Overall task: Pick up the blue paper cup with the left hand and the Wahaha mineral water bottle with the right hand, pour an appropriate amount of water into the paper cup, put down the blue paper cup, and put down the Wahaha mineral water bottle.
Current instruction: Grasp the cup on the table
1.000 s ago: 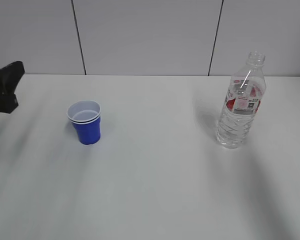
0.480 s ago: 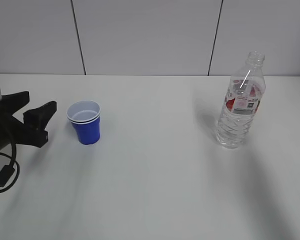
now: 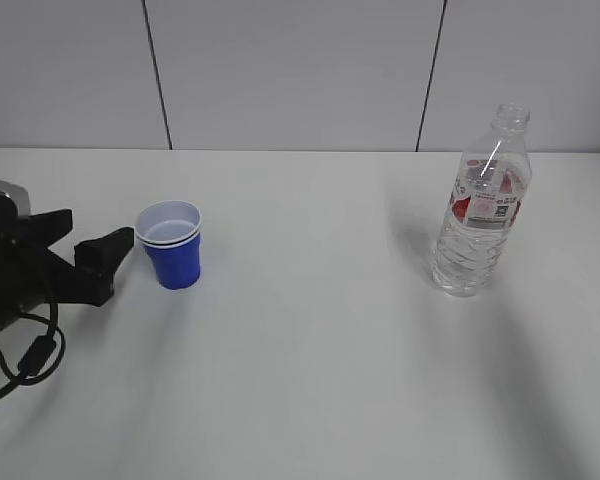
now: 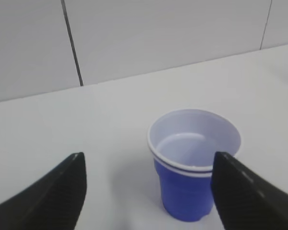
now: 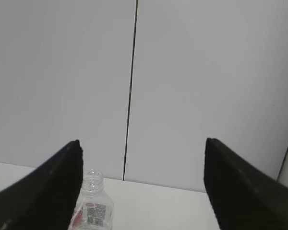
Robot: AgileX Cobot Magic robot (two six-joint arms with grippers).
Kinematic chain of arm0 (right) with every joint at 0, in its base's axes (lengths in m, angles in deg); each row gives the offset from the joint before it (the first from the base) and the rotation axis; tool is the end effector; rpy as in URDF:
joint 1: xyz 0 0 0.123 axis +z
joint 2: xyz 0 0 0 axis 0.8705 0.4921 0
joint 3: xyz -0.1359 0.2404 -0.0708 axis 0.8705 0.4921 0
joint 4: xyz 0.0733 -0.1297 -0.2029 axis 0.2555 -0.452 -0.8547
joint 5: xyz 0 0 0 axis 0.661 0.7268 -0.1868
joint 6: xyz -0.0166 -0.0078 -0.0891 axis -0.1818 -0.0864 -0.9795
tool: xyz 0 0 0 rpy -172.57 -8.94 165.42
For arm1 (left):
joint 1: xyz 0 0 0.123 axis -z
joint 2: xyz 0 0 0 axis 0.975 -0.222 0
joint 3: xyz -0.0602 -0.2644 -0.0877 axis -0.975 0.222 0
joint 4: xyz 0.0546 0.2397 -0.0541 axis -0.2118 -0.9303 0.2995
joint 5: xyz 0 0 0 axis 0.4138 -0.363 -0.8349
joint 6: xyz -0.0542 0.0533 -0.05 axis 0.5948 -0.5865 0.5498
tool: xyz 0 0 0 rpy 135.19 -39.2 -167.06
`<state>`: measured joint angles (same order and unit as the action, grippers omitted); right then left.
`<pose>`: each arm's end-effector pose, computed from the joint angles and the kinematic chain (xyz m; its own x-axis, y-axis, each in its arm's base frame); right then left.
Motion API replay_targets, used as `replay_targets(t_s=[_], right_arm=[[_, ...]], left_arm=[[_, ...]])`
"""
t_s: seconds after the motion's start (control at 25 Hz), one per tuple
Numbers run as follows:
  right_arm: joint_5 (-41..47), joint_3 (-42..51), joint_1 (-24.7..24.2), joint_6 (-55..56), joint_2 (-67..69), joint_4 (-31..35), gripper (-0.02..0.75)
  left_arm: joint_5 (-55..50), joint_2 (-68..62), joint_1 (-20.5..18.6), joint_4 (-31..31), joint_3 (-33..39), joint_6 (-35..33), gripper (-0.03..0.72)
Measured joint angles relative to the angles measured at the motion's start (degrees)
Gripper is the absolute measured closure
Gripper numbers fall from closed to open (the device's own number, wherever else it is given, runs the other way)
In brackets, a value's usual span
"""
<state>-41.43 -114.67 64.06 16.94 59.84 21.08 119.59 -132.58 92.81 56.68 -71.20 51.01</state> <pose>0.1422 0.0088 0.3368 0.0743 -0.1997 -0.9770 -0.0477 0.9779 -0.2035 0.2654 -0.0808 0.1190 -0.2146 0.0930 -0.9723 0.3407 0.9400 0.0147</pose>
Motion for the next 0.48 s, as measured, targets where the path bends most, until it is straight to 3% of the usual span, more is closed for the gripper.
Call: replay_targets(t_s=[0.16, 0.48], right_arm=[[0.0, 0.0, 0.0, 0.12, 0.0, 0.0, 0.152], [0.0, 0.0, 0.0, 0.24, 0.0, 0.0, 0.152]], left_arm=[[0.0, -2.11, 0.02, -0.74, -0.24, 0.81, 0.126], [0.33, -7.69, 0.02, -2.82, -3.45, 0.95, 0.136]])
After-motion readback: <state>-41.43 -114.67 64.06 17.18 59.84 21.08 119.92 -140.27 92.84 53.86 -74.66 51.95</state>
